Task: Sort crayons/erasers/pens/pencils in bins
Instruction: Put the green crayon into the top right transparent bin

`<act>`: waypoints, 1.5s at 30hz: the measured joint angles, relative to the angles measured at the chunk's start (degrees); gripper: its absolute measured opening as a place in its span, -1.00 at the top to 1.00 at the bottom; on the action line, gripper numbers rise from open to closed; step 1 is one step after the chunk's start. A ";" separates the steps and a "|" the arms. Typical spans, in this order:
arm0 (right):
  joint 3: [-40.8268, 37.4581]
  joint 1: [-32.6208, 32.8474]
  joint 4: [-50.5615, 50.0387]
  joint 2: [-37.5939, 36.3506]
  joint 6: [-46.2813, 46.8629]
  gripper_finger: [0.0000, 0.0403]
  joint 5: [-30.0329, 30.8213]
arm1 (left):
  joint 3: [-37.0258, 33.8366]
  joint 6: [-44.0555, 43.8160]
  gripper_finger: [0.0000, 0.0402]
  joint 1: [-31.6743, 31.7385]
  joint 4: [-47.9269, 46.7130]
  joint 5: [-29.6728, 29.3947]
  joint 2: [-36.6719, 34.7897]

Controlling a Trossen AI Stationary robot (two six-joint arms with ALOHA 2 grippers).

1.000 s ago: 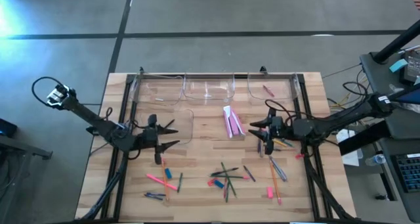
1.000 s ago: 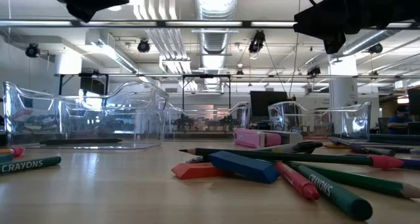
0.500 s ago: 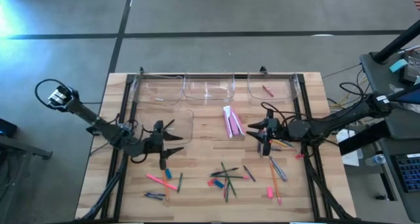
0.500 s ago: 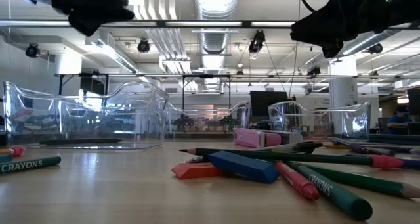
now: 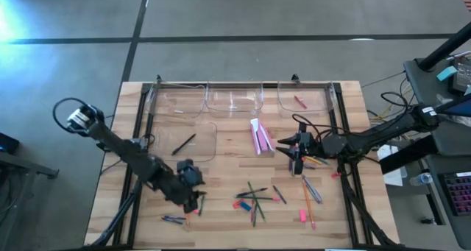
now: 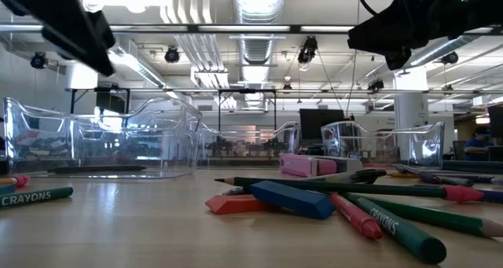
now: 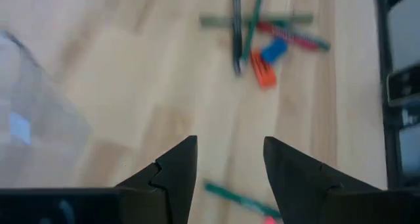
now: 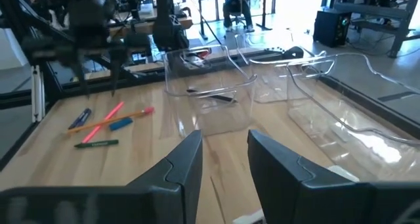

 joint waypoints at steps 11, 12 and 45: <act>0.00 0.00 0.06 -0.02 -0.08 0.45 -0.04 | 4.72 -17.35 0.20 -2.59 -2.85 4.08 14.56; 0.00 0.00 0.08 -0.02 -0.10 0.45 -0.04 | 4.72 -18.59 0.20 -2.59 -2.75 4.06 15.26; -0.02 0.00 0.02 0.07 -0.56 0.50 -0.04 | 4.44 -21.38 0.94 -1.26 -2.13 4.13 20.73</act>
